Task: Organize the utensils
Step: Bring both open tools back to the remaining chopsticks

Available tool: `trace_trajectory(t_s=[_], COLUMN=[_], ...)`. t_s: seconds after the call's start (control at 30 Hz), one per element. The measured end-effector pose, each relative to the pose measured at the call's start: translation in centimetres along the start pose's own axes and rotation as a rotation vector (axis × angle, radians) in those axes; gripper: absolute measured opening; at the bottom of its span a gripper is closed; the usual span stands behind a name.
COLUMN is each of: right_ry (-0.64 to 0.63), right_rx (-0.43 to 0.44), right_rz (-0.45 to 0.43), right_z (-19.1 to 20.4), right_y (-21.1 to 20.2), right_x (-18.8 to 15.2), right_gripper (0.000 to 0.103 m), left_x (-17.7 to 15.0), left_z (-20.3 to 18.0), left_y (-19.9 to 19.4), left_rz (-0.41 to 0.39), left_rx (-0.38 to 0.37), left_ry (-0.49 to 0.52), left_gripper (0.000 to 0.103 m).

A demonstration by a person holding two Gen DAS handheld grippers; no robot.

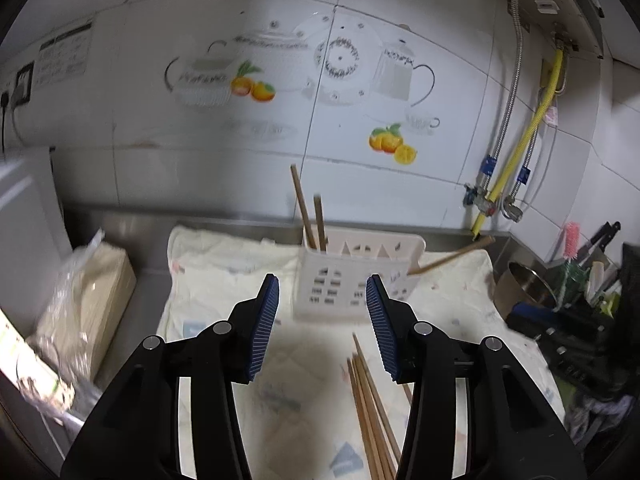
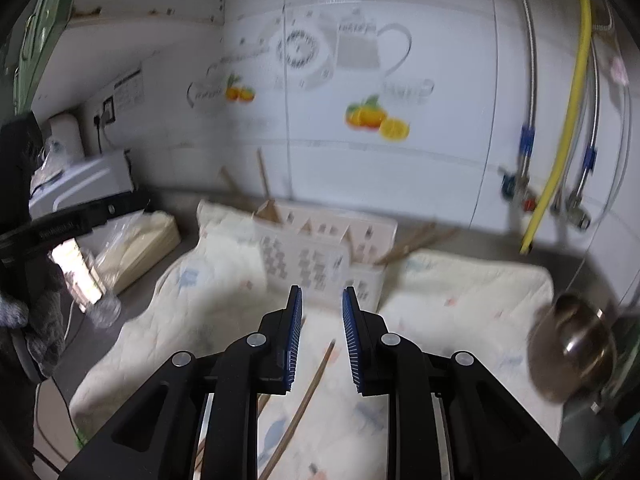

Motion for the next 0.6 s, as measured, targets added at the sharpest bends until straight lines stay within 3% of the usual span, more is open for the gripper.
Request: trace_trajectory(t_s=[0.23,0.6], right_ry=[0.024,0.058], right_rx=[0.006,-0.001], right_rz=[0.096,0.217], right_z=[0.7,0.9], right_y=[1.5,4.3], right_x=[-6.2,-13.1], right_gripper=[0.021,0.02], left_x=[-3.8,-9.1], left_z=[0.2,-0.6], left_y=[-0.9,-0.8], left_rz=[0.032,0.104], left_rx=[0.034,0.041], left_ry=[-0.003,-0.013], left_gripper=[0.048,0.048])
Point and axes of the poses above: each gripper's, at about its wrist camera, not at the fingertips, and y roughly the way its jaws point, z to its left, x to its top, the point moved 7 cm from there along y, roughly the way its jaws point, and after that the axes turned 11 degrees about y, right-handed, at the moved point
